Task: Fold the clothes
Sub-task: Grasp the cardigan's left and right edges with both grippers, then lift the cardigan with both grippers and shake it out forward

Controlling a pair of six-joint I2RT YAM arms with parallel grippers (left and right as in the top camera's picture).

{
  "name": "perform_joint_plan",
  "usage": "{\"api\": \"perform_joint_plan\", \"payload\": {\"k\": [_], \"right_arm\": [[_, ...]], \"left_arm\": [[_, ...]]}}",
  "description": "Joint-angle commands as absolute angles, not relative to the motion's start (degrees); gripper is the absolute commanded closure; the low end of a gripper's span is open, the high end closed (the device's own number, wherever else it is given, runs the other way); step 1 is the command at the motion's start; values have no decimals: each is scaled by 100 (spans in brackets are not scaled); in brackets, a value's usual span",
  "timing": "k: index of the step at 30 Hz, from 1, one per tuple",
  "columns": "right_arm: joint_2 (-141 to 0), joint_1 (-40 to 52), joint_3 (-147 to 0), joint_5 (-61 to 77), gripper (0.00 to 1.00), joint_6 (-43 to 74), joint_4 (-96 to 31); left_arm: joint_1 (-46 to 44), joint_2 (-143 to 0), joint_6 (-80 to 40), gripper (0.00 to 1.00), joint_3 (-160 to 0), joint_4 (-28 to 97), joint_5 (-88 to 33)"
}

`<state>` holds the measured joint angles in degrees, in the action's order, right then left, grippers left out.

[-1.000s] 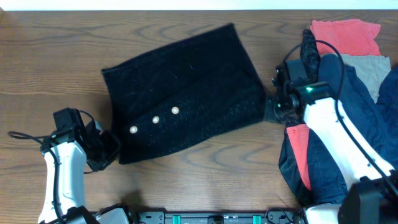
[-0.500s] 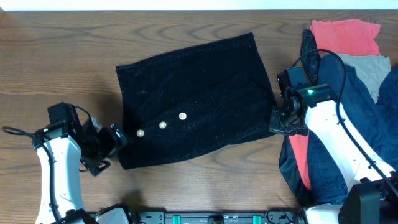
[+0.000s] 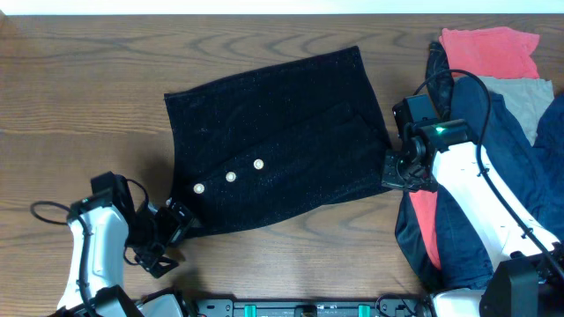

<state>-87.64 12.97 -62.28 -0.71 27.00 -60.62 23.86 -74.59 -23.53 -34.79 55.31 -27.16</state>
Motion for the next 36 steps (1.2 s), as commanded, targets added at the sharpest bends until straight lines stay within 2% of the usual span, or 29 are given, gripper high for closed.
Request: {"api": "perform_joint_plan", "payload": {"k": [1, 3, 5, 6, 8, 10, 13, 15, 25, 30, 36], "right_arm": [[-8733, 1245, -6202, -272, 99, 2755, -6095], [-8733, 1243, -6202, -272, 99, 2755, -6093], [-8733, 1243, -6202, -274, 99, 2755, -6093], [-8733, 1243, -6202, -274, 99, 2755, -6093], [-8733, 1243, -6202, -274, 99, 2755, -6095], [-8733, 1243, -6202, -274, 99, 2755, -6095], [-8733, 1243, -6202, -274, 99, 2757, -6093], [-8733, 1243, -6202, -274, 99, 2757, -6106], [-8694, 1243, -6204, 268, 99, 2574, -6252], [-8243, 1227, -6370, 333, 99, 2547, -6263], [-7417, 1229, -7107, 495, 99, 1946, -6337]], "left_arm": [[2403, -7491, -2895, 8, -3186, 5127, -3083], [2403, -7491, -2908, 23, -3092, 4746, -3094], [2403, -7491, -2906, 44, -3081, 4547, -3092], [2403, -7491, -2906, 49, -3081, 4499, -3092], [2403, -7491, -2904, 51, -3081, 4460, -3087], [2403, -7491, -2897, 57, -3081, 4436, -3085], [2403, -7489, -2812, 76, -3083, 4357, -3085], [2403, -7489, -2733, 94, -3085, 4309, -3087], [2403, -7435, -1894, 94, -3850, 4882, -3087], [2403, -7227, -1317, 94, -4917, 5754, -3083], [2403, -6980, -1094, 94, -6628, 6770, -3092]]}}
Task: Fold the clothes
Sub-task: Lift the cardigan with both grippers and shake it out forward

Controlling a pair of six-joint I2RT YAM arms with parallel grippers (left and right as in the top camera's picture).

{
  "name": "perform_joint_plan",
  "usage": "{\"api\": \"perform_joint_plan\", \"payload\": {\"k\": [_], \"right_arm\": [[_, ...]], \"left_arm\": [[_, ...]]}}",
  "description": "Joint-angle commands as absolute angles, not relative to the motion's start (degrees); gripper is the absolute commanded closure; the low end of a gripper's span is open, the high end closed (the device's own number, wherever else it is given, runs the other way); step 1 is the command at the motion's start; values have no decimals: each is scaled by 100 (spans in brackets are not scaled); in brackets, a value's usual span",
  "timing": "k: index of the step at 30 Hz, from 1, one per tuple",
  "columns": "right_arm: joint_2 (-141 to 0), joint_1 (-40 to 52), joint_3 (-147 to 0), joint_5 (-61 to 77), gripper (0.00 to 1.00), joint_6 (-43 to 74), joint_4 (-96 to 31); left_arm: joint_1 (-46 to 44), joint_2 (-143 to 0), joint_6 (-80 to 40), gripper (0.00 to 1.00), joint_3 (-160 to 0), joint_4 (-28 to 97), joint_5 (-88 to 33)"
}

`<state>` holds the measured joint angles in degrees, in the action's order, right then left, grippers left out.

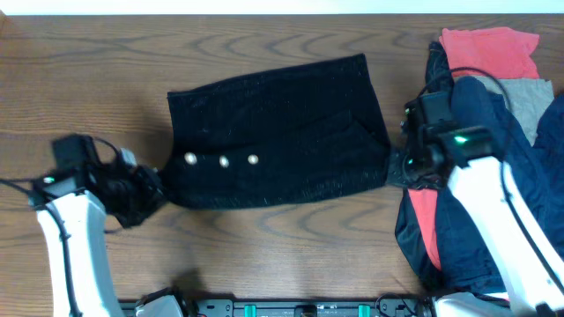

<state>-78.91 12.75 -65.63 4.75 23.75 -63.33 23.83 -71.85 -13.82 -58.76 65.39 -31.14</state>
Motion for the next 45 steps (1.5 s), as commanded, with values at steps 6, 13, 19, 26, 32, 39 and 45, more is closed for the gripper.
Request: {"api": "perform_joint_plan", "payload": {"k": [6, 13, 19, 26, 32, 39, 45], "right_arm": [[-6938, 1227, -7996, 486, 99, 1551, -6322], [-6700, 1227, -9008, 294, 99, 1404, -6460], [-6659, 1227, -10014, -666, 99, 1402, -6401], [-7004, 1083, -10184, -729, 99, 1358, -6018], [-7975, 1002, -10184, -707, 99, 1210, -5389], [-9072, 823, -10186, -705, 99, 1214, -3376], [-9292, 637, -10189, -707, 99, 1214, -2950]], "left_arm": [[2405, -6849, -1105, 94, -8132, 7155, -3570], [2405, -6840, -1273, 94, -9824, 7168, -3927], [2405, -6840, -1271, 94, -10895, 6796, -3618], [2403, -7201, -1273, 94, -10951, 6230, -3511], [2344, -8219, -1273, 94, -10951, 5852, -3638], [1780, -9382, -1273, 94, -10951, 4309, -3715], [1693, -9644, -1269, 94, -10951, 3732, -3706]]}}
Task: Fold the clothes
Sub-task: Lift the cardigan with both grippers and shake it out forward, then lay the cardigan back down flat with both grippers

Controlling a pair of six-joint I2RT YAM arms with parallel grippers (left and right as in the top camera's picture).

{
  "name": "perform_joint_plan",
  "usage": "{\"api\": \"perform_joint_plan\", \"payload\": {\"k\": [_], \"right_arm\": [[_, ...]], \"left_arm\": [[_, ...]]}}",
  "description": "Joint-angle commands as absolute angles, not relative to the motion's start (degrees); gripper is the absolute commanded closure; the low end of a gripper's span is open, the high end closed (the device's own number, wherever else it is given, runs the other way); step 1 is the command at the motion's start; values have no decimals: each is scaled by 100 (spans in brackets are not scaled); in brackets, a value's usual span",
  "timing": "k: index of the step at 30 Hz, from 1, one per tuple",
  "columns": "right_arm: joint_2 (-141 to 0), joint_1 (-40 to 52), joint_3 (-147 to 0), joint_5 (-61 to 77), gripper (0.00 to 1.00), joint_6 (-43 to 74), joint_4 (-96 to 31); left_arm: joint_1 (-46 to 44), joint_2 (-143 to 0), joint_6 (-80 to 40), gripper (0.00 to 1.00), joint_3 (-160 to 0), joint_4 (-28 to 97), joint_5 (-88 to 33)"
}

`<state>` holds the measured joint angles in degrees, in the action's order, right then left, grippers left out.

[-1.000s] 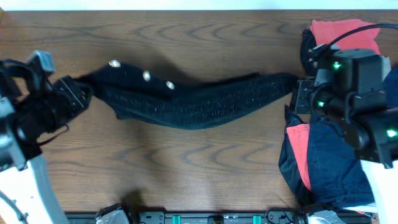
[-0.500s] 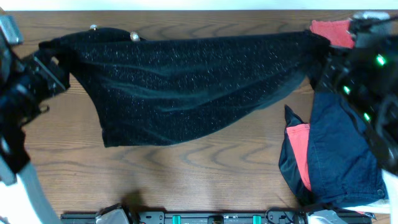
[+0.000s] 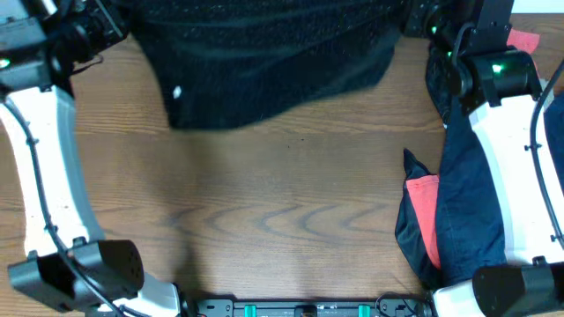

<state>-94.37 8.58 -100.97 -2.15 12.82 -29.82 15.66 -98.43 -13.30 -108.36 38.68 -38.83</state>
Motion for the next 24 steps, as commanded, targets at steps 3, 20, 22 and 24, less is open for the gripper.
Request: {"api": "perform_joint_plan", "payload": {"k": [3, 20, 22, 24], "right_arm": [[-9290, 628, -10189, -709, 99, 1212, -3642], [-9430, 561, -8936, -1249, 99, 1933, -8053], [-9430, 543, -8718, -1221, 99, 2029, -8134], [-9430, 545, -8506, -1199, 99, 2108, -8241]], "left_arm": [[1693, -9644, -1247, 94, -10951, 4309, -3706], [884, -9657, 274, 94, -8156, 8197, -3682], [786, -9657, 495, 94, -7655, 8246, -3684], [735, -9655, 659, 94, -7216, 8265, -3684]]}}
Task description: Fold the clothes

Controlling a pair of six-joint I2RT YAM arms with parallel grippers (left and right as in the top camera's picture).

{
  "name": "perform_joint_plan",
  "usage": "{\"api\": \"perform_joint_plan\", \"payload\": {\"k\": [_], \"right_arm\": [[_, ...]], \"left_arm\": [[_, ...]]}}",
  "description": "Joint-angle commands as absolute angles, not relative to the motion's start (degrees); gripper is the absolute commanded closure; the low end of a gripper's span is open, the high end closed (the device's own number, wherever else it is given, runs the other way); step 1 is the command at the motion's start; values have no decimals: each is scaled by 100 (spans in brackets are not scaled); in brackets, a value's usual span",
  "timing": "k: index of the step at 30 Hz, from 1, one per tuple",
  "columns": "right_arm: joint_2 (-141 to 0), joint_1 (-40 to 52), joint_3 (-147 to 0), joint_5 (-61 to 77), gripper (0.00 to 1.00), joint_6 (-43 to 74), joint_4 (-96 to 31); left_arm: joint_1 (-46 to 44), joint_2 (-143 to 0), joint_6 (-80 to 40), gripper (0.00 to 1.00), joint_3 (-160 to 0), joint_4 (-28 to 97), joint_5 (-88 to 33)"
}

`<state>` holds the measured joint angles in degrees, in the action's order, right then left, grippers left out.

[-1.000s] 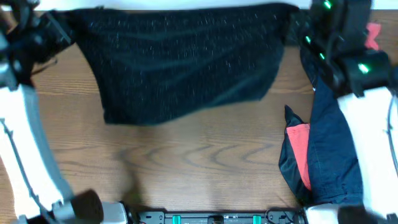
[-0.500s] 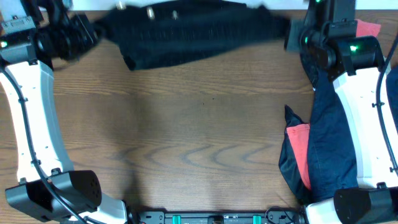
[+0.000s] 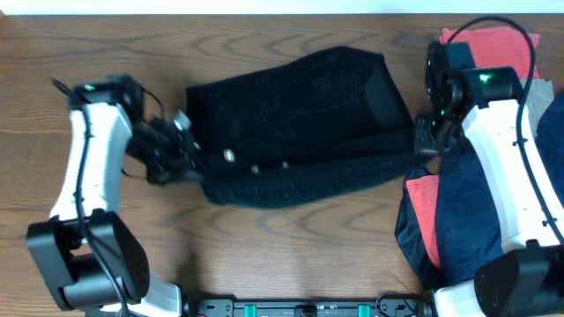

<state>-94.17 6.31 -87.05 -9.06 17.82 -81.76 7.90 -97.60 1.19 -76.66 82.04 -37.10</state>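
A black garment with small pale buttons lies across the middle of the table in the overhead view, its near edge doubled over into a thick band. My left gripper is shut on the band's left end, close to the buttons. At the garment's right end, my right gripper is shut on the cloth. The fingertips of both are partly hidden by the fabric.
A pile of other clothes sits at the right edge: red cloth, grey cloth and dark blue cloth with a red piece. My right arm reaches over this pile. Bare wooden table lies in front of the garment.
The garment was held up at the far edge of the table between both raised grippers. Now it lies lower on the table, doubled over, with both grippers down at its left and right ends.
The garment first lay flat and slanted, with my grippers at its near left corner and right edge. Then both held it and it lay straighter. After that it hung raised at the far side. Now it rests on the table, folded over along its near edge.
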Motion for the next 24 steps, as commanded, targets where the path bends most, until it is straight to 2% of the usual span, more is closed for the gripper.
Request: {"api": "perform_joint_plan", "payload": {"k": [1, 10, 11, 12, 14, 15, 16, 17, 20, 24], "right_arm": [[-9430, 543, -8427, -1199, 99, 2123, -8296], [-9400, 543, -8189, -1133, 99, 2187, -8226], [-9397, 543, -8189, -1068, 99, 2185, -8211], [-9397, 548, -8189, -1000, 99, 2182, -8208], [-9397, 565, -8184, -917, 98, 2099, -8250], [-9397, 565, -8184, -917, 79, 2032, -8285], [-9397, 563, -8184, -919, 48, 1962, -8322], [-9397, 556, -8184, -926, 29, 1916, -8337], [-9397, 515, -8193, -915, 29, 1900, -8215], [-9397, 416, -8254, -871, 35, 1747, -7747]], "left_arm": [[729, -9655, 729, 94, -7050, 8294, -3684], [729, -9474, 1094, 94, -6399, 8580, -3688], [729, -9443, 1092, 90, -6399, 8541, -3688], [729, -9426, 1090, 79, -6399, 8508, -3688], [729, -9419, 1090, 48, -6399, 8453, -3688], [729, -9419, 1087, 40, -6396, 8431, -3688], [729, -9419, 1087, 36, -6399, 8412, -3688], [729, -9419, 1087, 33, -6399, 8396, -3688], [729, -9419, 1085, 32, -6396, 8289, -3688], [731, -9419, 974, 32, -6399, 7797, -3686]]}}
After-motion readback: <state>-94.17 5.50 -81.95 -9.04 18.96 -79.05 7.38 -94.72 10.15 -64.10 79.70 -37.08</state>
